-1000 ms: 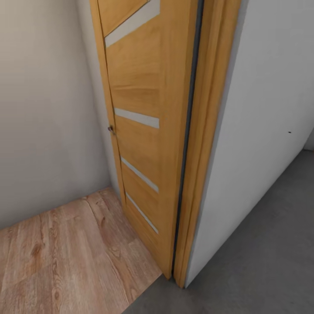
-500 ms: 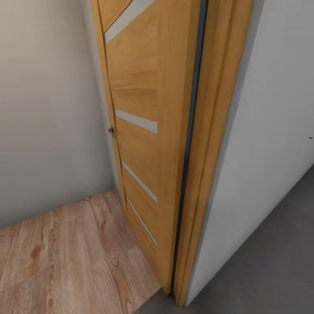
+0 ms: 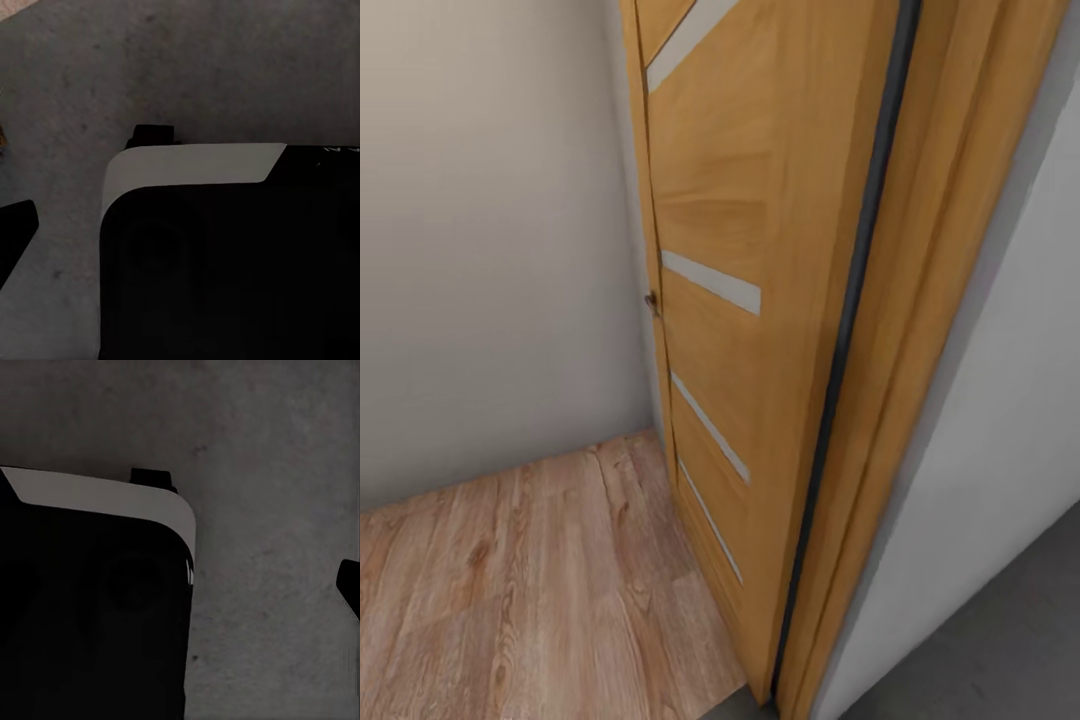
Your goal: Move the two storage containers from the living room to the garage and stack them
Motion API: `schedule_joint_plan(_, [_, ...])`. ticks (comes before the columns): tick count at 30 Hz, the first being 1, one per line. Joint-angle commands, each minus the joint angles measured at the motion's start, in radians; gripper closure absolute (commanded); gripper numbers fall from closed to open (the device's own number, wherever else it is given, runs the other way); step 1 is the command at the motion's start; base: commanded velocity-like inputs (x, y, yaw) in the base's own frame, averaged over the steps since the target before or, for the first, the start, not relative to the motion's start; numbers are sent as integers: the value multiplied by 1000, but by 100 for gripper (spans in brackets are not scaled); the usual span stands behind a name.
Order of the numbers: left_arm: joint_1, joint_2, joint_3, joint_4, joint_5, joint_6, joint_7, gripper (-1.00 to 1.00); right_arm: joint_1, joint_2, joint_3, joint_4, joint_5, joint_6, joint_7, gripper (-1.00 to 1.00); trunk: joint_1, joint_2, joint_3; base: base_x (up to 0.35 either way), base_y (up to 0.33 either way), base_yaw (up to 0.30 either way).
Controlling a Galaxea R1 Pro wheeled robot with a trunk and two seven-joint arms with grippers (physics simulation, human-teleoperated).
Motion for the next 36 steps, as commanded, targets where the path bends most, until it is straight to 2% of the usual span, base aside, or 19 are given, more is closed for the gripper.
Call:
schedule_joint_plan(1, [-1, 0, 3, 1, 1, -4, 2, -100, -1, 1, 8, 3, -9, -5, -1, -100, 0, -1, -1, 14, -6, 267])
schedule_joint_plan(36, [-1, 0, 3, 2, 1, -4, 2, -100, -1, 2, 10, 3, -9, -5, -1, -100, 0, -1, -15, 1, 0, 267])
